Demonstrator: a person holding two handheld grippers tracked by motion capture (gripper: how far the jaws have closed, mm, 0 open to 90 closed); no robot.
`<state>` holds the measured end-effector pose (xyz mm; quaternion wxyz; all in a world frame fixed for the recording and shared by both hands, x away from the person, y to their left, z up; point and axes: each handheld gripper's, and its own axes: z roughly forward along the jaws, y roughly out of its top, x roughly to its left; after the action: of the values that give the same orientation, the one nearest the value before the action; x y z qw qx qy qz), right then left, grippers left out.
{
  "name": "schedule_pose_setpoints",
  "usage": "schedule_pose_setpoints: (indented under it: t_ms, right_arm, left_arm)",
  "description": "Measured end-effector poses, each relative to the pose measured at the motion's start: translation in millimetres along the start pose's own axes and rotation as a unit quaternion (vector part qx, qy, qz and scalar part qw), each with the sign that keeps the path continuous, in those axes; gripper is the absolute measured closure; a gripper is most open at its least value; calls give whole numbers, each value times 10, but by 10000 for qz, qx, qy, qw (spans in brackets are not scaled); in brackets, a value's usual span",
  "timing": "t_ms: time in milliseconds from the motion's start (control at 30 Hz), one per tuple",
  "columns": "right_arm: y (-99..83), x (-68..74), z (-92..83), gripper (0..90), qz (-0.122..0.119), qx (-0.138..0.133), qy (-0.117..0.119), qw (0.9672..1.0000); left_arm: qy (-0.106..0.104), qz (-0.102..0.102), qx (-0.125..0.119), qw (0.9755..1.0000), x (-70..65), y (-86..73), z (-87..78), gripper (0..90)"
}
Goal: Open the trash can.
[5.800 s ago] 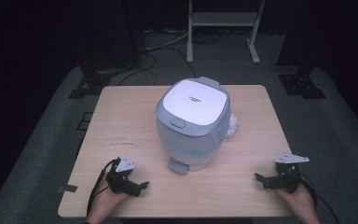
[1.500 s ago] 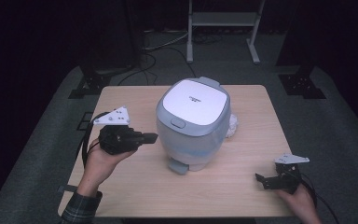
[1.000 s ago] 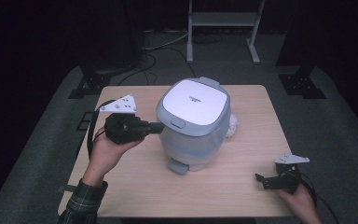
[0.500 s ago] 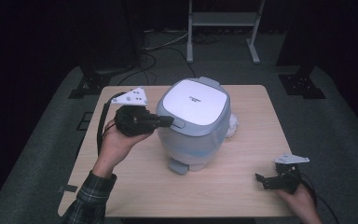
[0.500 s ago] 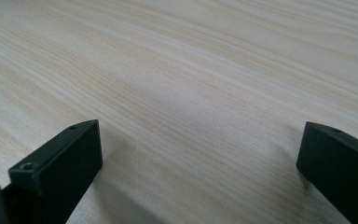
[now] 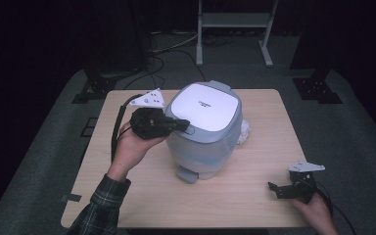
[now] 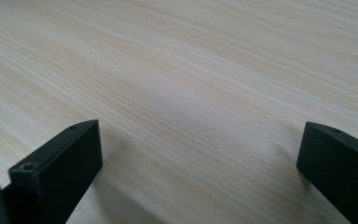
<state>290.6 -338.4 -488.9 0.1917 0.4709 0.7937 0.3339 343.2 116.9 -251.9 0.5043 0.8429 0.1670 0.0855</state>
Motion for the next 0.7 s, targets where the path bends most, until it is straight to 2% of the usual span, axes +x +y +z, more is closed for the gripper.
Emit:
schedule_pose_setpoints:
  t_ms: [633, 700]
  right_arm:
    - [0, 1, 0, 0, 0, 2, 2, 10000]
    - [0, 3, 0, 0, 2, 3, 3, 10000]
  left_arm:
    - [-69, -2, -80, 9999, -1, -46, 37, 900]
    - [6, 25, -80, 10000, -3, -33, 24, 900]
